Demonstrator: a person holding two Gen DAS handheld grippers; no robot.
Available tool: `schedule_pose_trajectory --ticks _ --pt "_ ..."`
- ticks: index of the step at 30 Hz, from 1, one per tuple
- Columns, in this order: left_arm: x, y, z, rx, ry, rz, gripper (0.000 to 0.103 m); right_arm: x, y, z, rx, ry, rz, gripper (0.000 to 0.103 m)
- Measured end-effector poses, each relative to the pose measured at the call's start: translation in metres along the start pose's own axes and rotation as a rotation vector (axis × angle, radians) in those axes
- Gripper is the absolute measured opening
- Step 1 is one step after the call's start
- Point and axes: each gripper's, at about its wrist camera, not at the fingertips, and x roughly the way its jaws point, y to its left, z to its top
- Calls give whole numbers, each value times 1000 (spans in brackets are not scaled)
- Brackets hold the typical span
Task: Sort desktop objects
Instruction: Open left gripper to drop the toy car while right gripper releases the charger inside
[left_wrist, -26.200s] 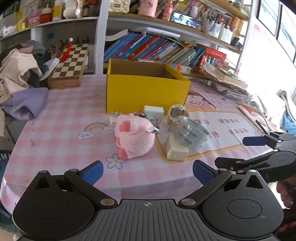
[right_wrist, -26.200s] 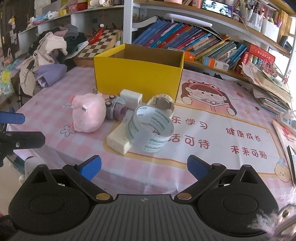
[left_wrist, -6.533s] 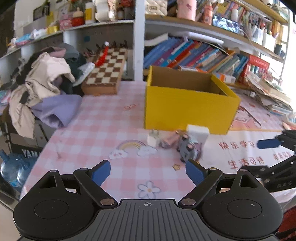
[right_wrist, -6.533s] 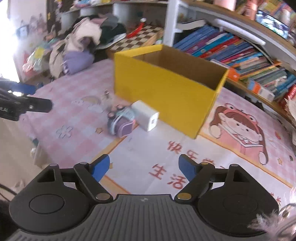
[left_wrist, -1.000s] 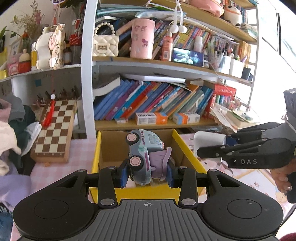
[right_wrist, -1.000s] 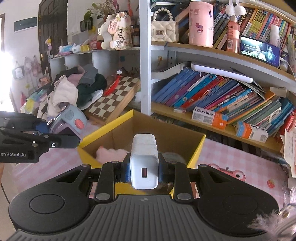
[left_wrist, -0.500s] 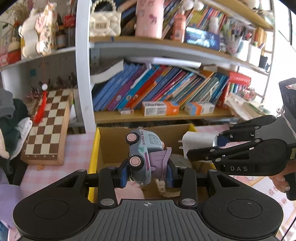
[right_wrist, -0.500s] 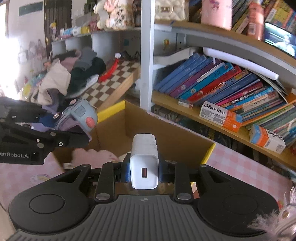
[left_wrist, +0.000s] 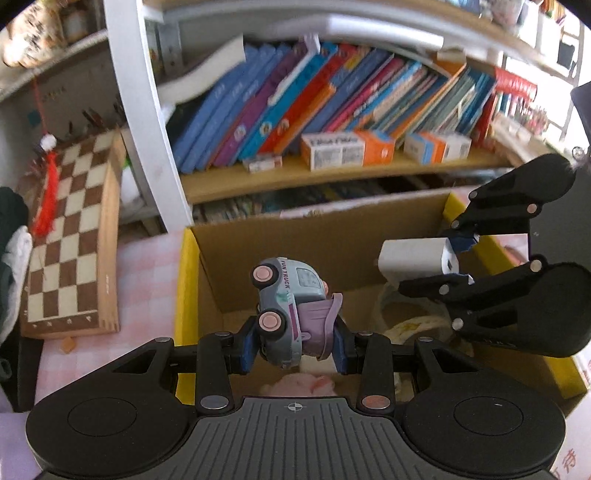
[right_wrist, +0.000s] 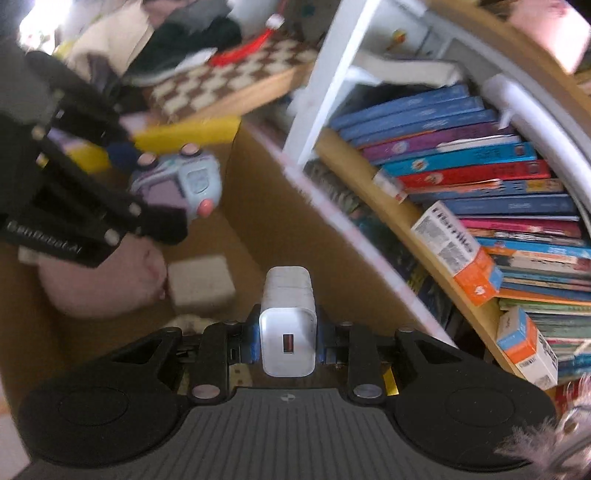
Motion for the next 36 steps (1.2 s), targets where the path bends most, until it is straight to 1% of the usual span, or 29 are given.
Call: schedule_pose_trajectory --ticks 2,5,12,20,22,23,25,27,31,33,34,36 --pt "5 0 -1 4 23 -9 37 5 2 -1 -24 23 15 25" --pt "8 -3 -1 23 42 -21 37 9 4 -3 -39 33 26 25" --pt "20 -10 -4 64 92 -16 38 13 5 -2 -33 40 35 25" --pt "20 -11 -3 76 94 -9 38 16 3 -4 6 45 46 25" --pt "18 -12 -2 78 89 -6 39 15 2 -3 12 37 45 26" --pt "18 -12 -2 79 87 -8 39 13 2 -2 13 30 40 30" --pt "16 -14 -1 85 81 -10 40 9 2 -1 18 17 39 30" --pt "12 -16 -1 96 72 -9 45 5 2 0 22 5 37 33" --pt "2 -23 0 116 46 -1 50 -6 2 2 32 -21 26 37" --pt "-4 -25 1 126 28 5 55 -11 3 2 39 -35 21 43" --pt "-8 -26 1 129 18 10 56 -15 3 3 44 -44 17 44" --pt "-15 -28 1 133 0 20 65 -23 3 3 54 -63 8 49"
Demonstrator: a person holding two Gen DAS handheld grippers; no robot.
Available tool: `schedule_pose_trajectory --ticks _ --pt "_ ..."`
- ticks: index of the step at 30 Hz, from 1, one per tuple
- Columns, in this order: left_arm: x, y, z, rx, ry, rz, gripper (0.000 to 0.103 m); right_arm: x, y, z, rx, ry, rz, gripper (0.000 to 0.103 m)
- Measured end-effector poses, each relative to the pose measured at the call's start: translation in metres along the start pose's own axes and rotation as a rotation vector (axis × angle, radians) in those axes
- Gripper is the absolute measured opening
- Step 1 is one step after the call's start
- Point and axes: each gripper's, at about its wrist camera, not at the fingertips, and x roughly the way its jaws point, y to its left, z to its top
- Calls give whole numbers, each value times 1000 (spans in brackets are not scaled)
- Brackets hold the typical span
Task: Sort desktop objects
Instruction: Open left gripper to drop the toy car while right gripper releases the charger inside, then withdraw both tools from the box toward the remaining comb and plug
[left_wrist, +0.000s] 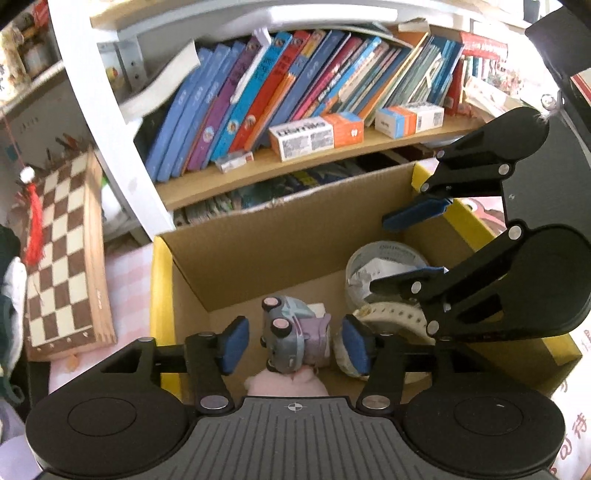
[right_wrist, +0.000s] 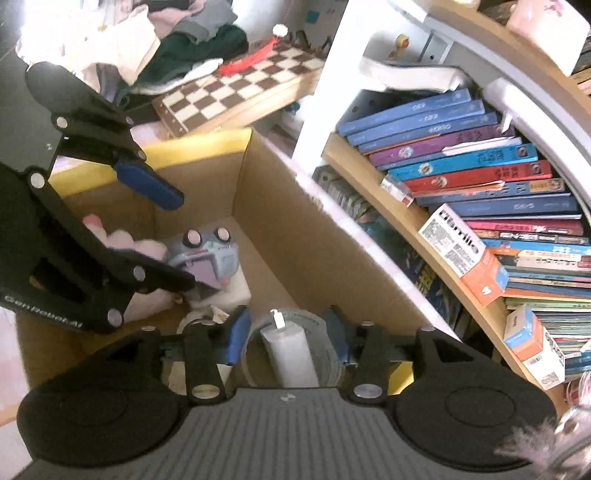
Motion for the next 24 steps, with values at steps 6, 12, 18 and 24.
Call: schedule_pose_trajectory --ticks 6,12,18,24 --pt "-28 0 -4 -22 -80 23 76 -27 4 2 7 -61 -56 62" --pt "-63 -2 -9 -53 -177 28 82 -62 9 -1 54 -136 -105 70" --pt "-101 -11 -21 -53 -265 33 84 -99 17 -12 134 -204 -138 76" --pt "-134 -20 -40 -42 -318 48 87 -133 31 -26 177 -248 -172 81"
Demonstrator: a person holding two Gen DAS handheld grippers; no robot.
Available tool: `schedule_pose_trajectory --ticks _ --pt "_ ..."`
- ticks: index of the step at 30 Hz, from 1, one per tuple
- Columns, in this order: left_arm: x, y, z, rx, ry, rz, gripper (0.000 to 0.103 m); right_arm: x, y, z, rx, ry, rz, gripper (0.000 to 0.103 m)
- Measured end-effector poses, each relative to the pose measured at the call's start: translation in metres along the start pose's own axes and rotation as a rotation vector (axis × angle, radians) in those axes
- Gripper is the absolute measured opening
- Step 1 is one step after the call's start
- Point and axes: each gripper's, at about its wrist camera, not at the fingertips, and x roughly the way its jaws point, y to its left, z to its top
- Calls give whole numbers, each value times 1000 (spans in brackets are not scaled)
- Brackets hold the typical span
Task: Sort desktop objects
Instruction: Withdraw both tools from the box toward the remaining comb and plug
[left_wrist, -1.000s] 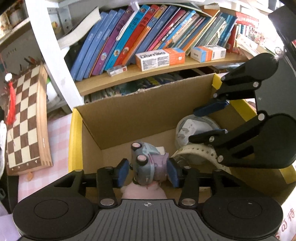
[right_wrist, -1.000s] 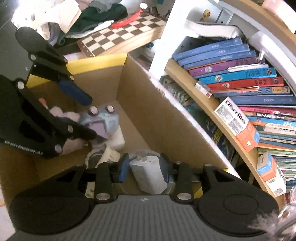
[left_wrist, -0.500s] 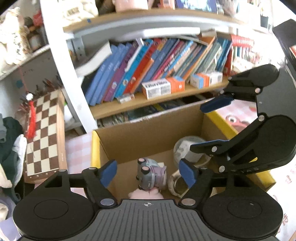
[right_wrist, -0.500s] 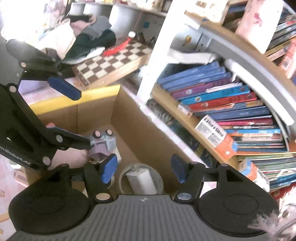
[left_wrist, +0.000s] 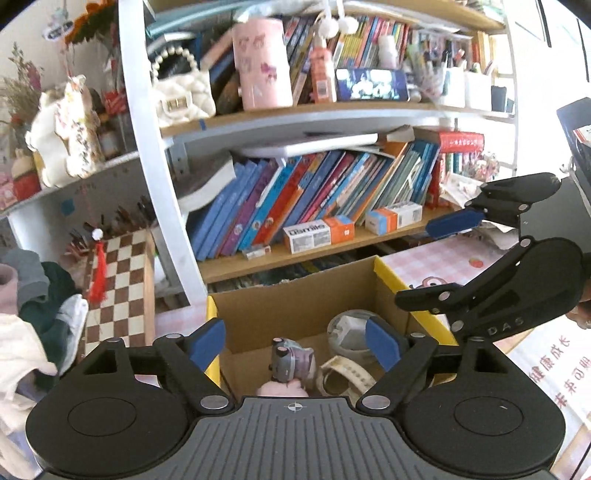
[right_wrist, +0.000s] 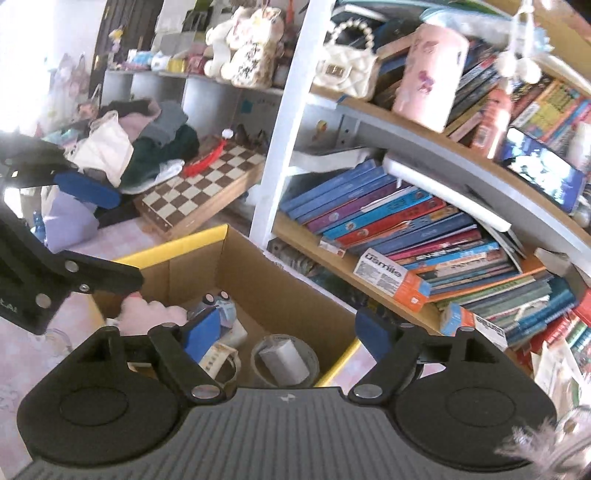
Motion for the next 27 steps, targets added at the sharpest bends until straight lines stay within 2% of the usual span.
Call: schedule_pose_trajectory --ticks 4,12,27 --pt "-23 -2 -10 -4 -28 12 91 -25 5 -8 30 -31 -25 84" --pt "-62 3 -39 -78 -48 52 94 -62 19 -33 118 -77 -61 94" --pt "-103 22 -91 -211 -27 116 94 -84 61 -80 197 -23 -59 99"
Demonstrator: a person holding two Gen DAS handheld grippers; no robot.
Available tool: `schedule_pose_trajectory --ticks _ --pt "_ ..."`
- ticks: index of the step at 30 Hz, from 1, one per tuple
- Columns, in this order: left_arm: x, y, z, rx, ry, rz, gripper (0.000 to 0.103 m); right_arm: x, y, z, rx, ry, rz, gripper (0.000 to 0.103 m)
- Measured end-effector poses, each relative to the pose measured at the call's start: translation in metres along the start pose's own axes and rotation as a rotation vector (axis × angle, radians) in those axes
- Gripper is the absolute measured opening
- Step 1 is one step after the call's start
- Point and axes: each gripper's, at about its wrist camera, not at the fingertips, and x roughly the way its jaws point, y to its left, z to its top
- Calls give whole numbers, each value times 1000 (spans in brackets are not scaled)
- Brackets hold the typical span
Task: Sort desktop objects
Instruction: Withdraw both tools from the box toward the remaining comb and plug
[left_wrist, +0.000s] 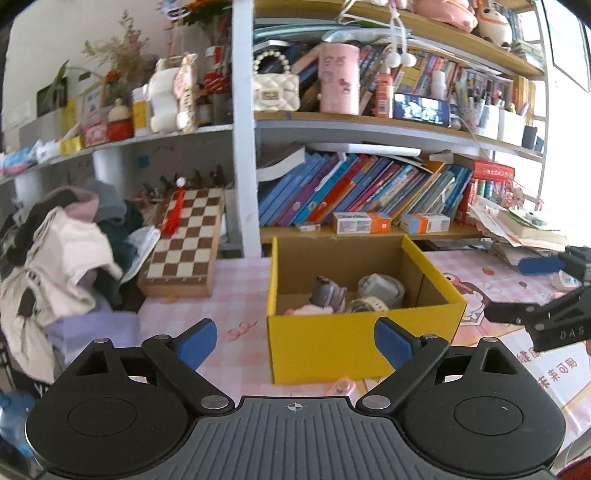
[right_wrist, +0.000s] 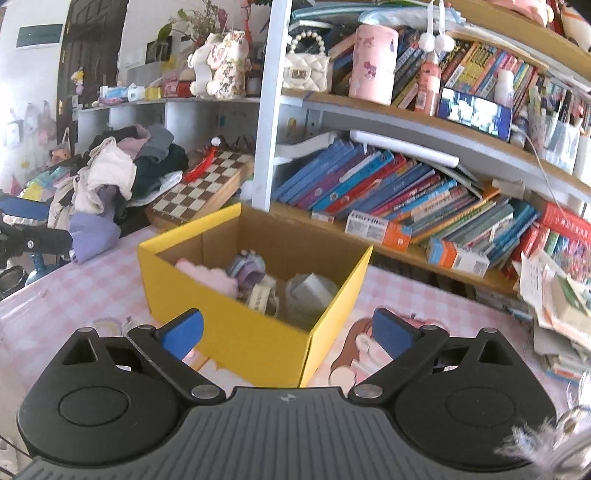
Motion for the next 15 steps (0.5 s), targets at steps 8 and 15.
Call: schedule_pose_trajectory --ticks 8,15 --pt "-9 14 -27 -57 41 23 94 -1 21 -28 -7 51 7 99" --pt "-9 16 -50 -78 82 37 94 0 38 -52 -72 99 9 100"
